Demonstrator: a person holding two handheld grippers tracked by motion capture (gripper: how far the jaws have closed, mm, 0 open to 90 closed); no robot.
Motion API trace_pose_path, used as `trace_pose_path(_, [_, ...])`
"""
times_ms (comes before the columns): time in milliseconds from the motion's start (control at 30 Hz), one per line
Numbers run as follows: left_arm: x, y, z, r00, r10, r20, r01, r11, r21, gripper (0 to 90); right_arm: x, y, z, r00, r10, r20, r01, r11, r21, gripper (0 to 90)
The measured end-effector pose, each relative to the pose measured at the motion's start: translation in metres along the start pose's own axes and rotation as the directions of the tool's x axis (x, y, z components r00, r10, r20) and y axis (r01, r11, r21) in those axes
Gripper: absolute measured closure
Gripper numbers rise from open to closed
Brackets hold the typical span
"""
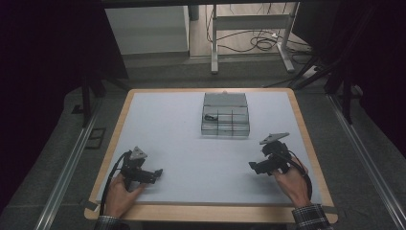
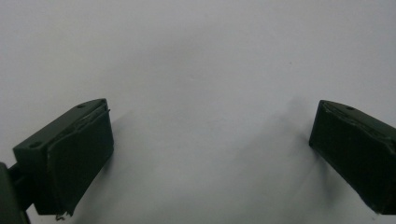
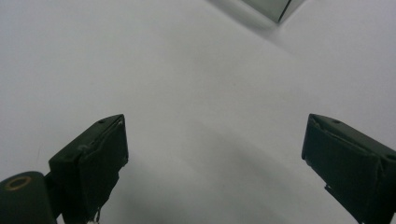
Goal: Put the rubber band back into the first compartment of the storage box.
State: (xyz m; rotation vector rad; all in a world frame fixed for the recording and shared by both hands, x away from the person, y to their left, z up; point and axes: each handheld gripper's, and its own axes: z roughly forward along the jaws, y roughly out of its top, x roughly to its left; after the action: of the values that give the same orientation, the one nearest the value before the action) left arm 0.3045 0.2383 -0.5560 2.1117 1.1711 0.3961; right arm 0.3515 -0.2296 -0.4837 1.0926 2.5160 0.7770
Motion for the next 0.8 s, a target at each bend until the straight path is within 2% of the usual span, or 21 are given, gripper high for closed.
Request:
trace_pose_path(500, [0.0, 0.0, 0.0, 1.0, 0.0, 0.0, 0.0, 1.0, 0.0, 0.0, -0.006, -0.02, -0.013, 0.9995, 0.025, 0.019, -0.025, 1.0, 0.007, 7.1])
trace_pose_path(800, [0.0, 0.0, 0.0, 1.0, 0.0, 0.0, 0.0, 1.0, 0.0, 0.0, -0.01, -0.039, -0.019, 0.9984, 0.033, 0.045, -0.035, 0.999, 0.041, 7.1])
